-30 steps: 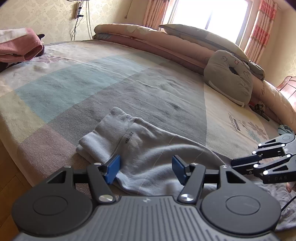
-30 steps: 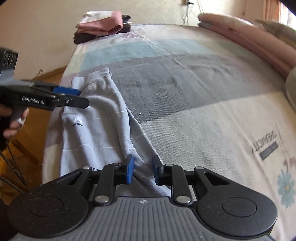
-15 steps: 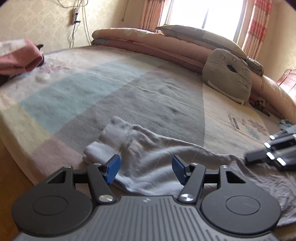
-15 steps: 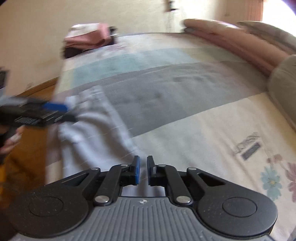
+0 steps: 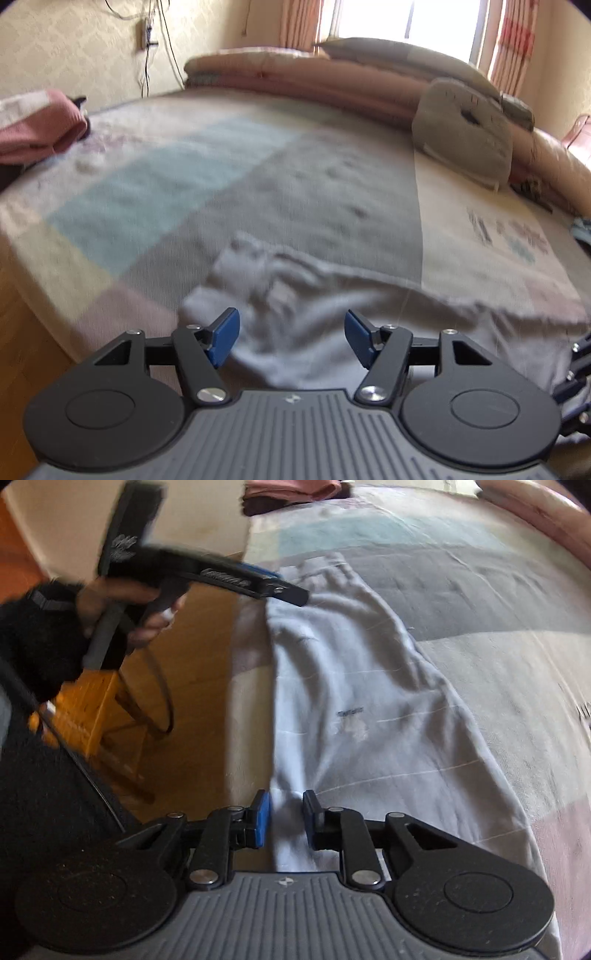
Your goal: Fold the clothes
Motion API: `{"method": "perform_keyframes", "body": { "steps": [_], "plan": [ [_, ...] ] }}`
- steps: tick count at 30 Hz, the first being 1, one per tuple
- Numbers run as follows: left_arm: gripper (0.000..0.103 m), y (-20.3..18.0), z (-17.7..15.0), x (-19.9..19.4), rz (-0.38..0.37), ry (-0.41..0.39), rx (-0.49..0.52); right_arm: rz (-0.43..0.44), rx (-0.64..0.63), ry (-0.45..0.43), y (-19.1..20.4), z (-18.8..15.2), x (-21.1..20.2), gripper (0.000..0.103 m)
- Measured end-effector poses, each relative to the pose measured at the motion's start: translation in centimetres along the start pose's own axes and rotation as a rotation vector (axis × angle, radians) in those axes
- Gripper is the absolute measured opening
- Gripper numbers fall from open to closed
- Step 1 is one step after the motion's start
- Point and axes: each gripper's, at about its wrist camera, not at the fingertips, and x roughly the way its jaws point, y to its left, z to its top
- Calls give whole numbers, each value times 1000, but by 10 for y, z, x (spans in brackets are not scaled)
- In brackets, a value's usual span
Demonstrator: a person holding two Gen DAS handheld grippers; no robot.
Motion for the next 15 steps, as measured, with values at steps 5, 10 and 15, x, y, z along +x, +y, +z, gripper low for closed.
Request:
{"method": "perform_keyframes", "body": {
  "steps": [5, 10, 15],
  "plan": [
    [66, -6, 8, 20, -47, 9, 21, -37, 22, -99, -2, 29, 24, 26],
    [68, -2, -6, 21, -56, 40, 25, -33, 41, -75, -1, 7, 19, 27],
    [69, -6, 15, 24, -124, 4, 31, -74, 135, -99, -14, -7, -12, 39]
  ]
}}
